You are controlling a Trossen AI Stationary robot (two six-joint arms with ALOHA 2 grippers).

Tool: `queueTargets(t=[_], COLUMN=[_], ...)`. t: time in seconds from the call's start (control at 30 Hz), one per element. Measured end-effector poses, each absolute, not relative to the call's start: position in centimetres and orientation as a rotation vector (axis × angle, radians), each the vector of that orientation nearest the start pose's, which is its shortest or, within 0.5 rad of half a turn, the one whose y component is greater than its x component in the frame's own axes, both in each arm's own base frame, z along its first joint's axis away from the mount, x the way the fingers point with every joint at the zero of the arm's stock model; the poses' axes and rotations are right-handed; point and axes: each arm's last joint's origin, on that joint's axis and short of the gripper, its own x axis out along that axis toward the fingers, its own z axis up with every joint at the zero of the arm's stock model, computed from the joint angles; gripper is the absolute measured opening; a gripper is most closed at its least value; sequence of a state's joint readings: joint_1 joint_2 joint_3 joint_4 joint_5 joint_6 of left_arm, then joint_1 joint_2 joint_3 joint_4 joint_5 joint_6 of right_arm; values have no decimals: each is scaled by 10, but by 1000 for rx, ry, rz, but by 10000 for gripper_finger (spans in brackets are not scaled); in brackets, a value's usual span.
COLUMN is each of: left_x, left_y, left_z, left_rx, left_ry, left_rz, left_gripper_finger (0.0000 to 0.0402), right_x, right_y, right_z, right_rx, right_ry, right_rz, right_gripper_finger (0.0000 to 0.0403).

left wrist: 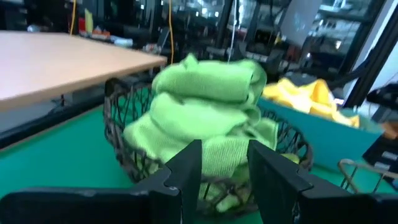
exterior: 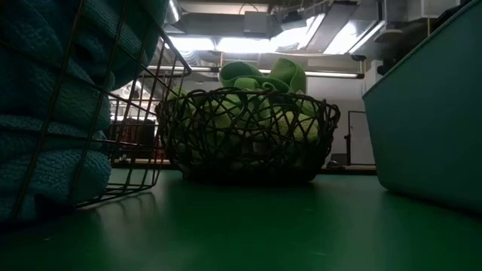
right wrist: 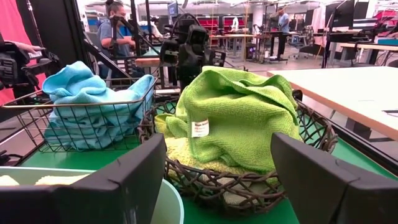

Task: Sort microfiber towel by color & place in baskets
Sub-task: Return to Home Position

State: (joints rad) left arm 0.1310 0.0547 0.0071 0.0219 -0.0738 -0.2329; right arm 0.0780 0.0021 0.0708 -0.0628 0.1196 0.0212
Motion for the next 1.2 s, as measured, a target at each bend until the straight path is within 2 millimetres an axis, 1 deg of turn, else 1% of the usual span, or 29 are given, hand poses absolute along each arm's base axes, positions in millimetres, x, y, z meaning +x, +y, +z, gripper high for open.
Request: queueTargets(t=[0.23,0.87,0.97,1.07,1.2], left_x=[96,96,96,96,96], left_y=[15,15,15,15,15], left_z=[173,172,172,172,172], left_rx=[-230,-230,-231,-230,-230], left_ry=[-98,-88,-88,-89,-89], left_rz=[194,194,195,195,195], left_gripper_finger=[124,124,124,124,124], right_x=[93,93,93,93,93], right_y=[4,3,3,3,3], right_z=[181,181,182,183,187], right_rx=[21,47,69,53,52], right_ry=[-6,-9,-18,-23,-66], right_rz=[-42,-52,-52,-58,-67], right_gripper_finger=[289,289,289,289,289])
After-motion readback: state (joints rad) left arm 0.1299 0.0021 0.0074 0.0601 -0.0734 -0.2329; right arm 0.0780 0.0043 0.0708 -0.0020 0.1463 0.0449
